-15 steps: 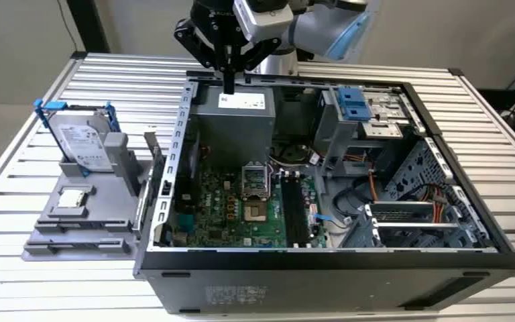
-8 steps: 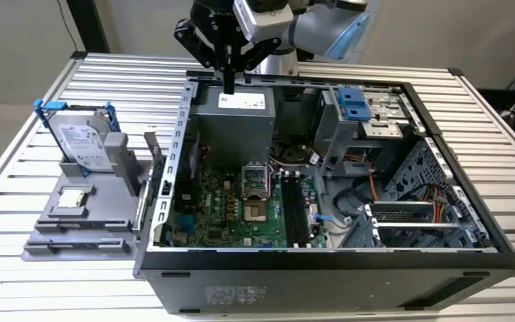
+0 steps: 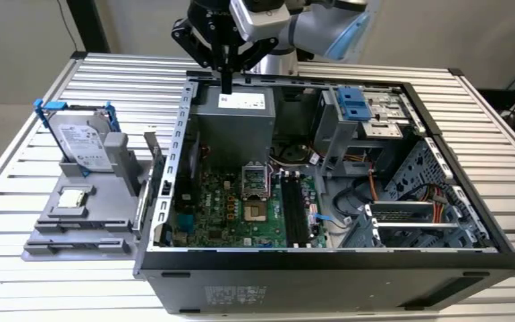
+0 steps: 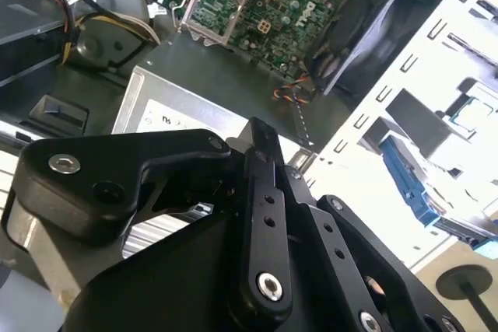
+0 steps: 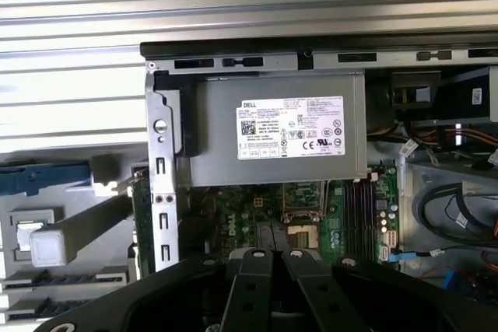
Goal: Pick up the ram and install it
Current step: 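Reach for the ram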
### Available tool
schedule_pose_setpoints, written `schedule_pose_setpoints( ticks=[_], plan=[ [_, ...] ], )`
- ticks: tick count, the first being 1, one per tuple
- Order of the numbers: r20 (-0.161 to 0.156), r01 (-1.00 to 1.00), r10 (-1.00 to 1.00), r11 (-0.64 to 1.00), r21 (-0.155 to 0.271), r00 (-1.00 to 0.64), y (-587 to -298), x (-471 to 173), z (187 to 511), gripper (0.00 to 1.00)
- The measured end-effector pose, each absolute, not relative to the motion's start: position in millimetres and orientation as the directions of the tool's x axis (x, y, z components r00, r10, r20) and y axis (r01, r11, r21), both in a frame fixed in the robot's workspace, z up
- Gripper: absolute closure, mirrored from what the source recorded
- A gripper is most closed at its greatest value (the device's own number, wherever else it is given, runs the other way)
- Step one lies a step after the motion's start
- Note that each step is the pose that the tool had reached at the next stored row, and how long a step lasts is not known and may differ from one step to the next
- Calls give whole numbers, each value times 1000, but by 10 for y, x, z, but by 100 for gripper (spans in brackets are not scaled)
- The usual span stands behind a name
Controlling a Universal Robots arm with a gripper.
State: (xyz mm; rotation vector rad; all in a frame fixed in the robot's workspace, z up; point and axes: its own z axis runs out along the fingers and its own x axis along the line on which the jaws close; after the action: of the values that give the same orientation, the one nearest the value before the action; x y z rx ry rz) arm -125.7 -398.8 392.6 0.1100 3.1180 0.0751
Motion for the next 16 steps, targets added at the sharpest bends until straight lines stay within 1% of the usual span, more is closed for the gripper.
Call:
schedule_pose_setpoints(
  ticks=[16],
  plan=[
    [-19,66,67,997,49,-998,-3988,-1540,3926,100]
  ],
)
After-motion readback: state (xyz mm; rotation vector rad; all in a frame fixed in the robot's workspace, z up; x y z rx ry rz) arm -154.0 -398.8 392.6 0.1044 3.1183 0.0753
